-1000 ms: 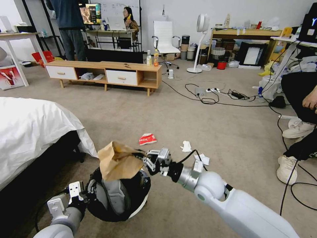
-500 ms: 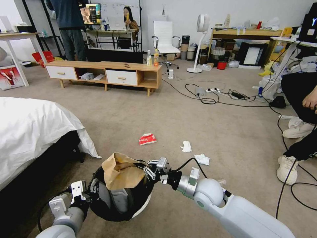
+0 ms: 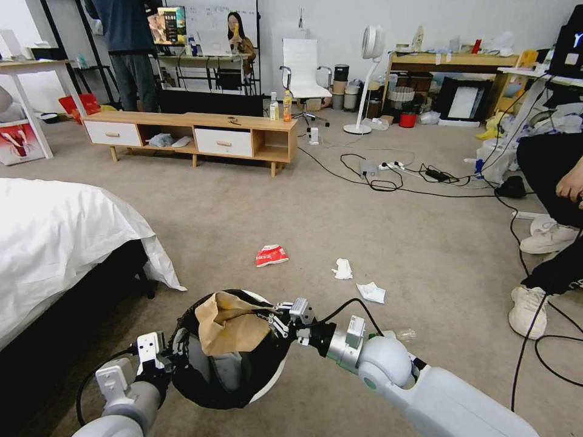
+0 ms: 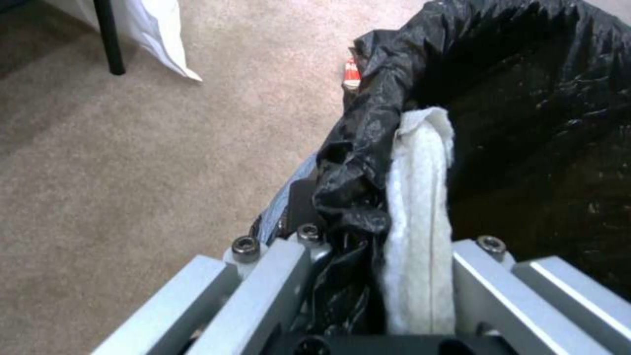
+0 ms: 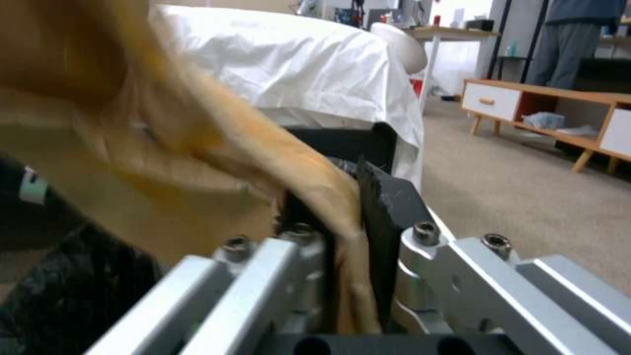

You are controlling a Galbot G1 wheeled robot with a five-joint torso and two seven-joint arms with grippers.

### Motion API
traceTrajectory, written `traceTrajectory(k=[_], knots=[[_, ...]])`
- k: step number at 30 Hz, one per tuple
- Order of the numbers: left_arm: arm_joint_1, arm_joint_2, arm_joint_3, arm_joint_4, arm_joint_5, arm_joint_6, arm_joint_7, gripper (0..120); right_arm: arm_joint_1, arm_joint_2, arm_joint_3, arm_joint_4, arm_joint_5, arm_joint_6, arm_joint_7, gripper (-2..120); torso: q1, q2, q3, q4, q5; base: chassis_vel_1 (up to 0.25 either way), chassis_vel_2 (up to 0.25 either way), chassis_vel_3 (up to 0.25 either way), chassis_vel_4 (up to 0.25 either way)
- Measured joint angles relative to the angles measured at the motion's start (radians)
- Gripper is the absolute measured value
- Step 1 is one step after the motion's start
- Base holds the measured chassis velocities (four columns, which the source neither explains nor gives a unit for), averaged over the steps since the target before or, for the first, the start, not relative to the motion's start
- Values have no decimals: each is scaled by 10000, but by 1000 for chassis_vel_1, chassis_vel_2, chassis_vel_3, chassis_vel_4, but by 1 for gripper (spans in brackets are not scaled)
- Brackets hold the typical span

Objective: Pick up the trash bin and place the garbage on the floor into it.

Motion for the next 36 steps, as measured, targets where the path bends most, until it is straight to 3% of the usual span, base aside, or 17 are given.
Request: traceTrajectory(k=[2, 19, 24, 27, 28, 29, 30, 32, 33, 34, 35, 36], knots=[[23, 0, 23, -23, -11, 0, -1, 6, -48, -16, -11, -27, -54, -11, 39, 30, -1, -1, 0, 0, -1, 0, 0, 0, 0], [-6, -54, 19, 40, 9, -37, -2, 6, -104, -54, 17, 110, -111, -44, 170, 92, 0, 0, 0, 0, 0, 0, 0, 0, 0], [-46, -53, -26, 128, 70, -50, -15, 6, -37, -58, 85, 318, -51, -130, 198, 99, 0, 0, 0, 0, -1, 0, 0, 0, 0], [-69, -54, -26, 128, 89, -54, -16, 6, 18, -155, 82, 444, -24, -677, 425, 100, 0, 0, 0, 1, -1, 0, 0, 0, 0], [-76, -55, -29, 122, 91, -55, -17, 6, 15, -224, 88, 529, 19, -1037, 499, 100, 0, 0, 0, 1, -1, 0, 0, 0, 0], [-81, -57, -64, 110, 93, -59, -17, 6, -62, -386, 209, 830, 317, -2165, 605, 100, 0, 0, 0, 0, 0, 0, 0, 0, 0], [-81, -57, -64, 110, 93, -59, -17, 6, -62, -386, 209, 830, 317, -2165, 605, 100, 0, 0, 0, 0, 0, 0, 0, 0, 0], [-62, -69, -115, 105, 99, -93, -12, 6, -259, -588, 659, 1511, 917, -4802, 1022, 100, 0, 0, 0, -4, -2, 0, 0, 0, 0], [-62, -69, -115, 105, 99, -93, -12, 6, -259, -588, 659, 1511, 917, -4802, 1022, 100, 0, 0, 0, -4, -2, 0, 0, 0, 0], [-40, -81, -122, 105, 103, -117, -2, 6, -285, -585, 899, 1856, 1263, -6420, 1547, 100, 0, 0, 0, -3, -1, 0, 0, 0, 0], [-26, -91, -122, 108, 112, -132, 13, 6, -254, -537, 980, 2074, 1635, -7470, 2245, 100, 0, 0, -1, -2, -3, 0, 0, 0, 0], [-26, -91, -122, 108, 112, -132, 13, 6, -254, -537, 980, 2074, 1635, -7470, 2245, 100, 0, 0, -1, -2, -3, 0, 0, 0, 0]])
